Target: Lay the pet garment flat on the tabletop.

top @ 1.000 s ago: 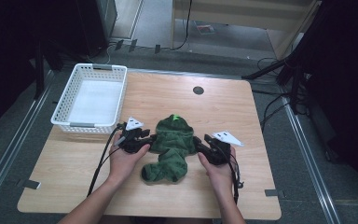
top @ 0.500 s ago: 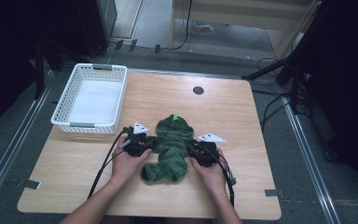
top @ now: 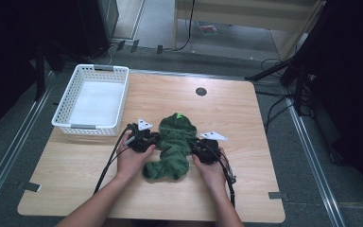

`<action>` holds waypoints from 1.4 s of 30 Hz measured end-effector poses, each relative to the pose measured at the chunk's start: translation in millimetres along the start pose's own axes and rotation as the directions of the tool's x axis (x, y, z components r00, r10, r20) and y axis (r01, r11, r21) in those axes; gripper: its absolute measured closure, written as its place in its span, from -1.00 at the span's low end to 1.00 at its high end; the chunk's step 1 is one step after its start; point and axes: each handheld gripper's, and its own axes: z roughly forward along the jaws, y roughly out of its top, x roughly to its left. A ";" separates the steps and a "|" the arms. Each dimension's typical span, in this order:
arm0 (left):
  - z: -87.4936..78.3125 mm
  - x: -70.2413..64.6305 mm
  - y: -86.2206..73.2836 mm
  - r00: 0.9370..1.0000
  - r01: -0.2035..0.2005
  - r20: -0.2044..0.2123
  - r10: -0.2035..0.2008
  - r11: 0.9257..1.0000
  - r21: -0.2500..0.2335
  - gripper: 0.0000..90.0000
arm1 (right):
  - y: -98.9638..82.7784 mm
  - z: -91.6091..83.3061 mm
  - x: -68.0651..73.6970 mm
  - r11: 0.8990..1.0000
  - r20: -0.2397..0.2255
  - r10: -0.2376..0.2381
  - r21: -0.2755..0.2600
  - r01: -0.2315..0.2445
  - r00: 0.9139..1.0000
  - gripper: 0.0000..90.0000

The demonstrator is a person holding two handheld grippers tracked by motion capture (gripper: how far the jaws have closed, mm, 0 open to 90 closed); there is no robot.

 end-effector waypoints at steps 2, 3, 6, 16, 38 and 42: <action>-3.8 0.5 -1.5 1.000 -0.013 0.010 0.014 1.000 -0.023 0.53 | -0.5 -4.1 4.9 1.000 0.014 -0.006 -0.023 0.006 1.000 0.61; -7.4 0.4 -2.4 1.000 -0.015 0.018 0.016 0.999 -0.042 0.37 | -0.9 -7.9 6.7 0.999 0.002 -0.017 -0.046 0.017 1.000 0.55; -30.3 0.1 -7.4 0.999 -0.009 0.052 0.014 0.994 -0.108 0.20 | 1.7 -24.8 8.3 0.996 -0.026 -0.016 -0.093 0.014 1.000 0.46; -85.0 -4.5 -50.6 0.983 0.027 0.184 -0.003 0.991 -0.130 0.13 | 3.9 -52.0 32.4 0.991 -0.132 -0.071 -0.118 0.056 0.989 0.25; -78.0 -19.2 -79.7 0.970 -0.068 0.232 0.077 0.997 -0.047 0.70 | -13.5 -64.7 48.2 0.990 -0.140 -0.095 -0.121 0.078 0.986 0.97; -77.9 -18.9 -79.6 0.969 -0.069 0.234 0.078 0.997 -0.046 0.69 | -30.2 -87.8 24.8 0.992 -0.106 -0.045 -0.124 0.032 0.993 0.92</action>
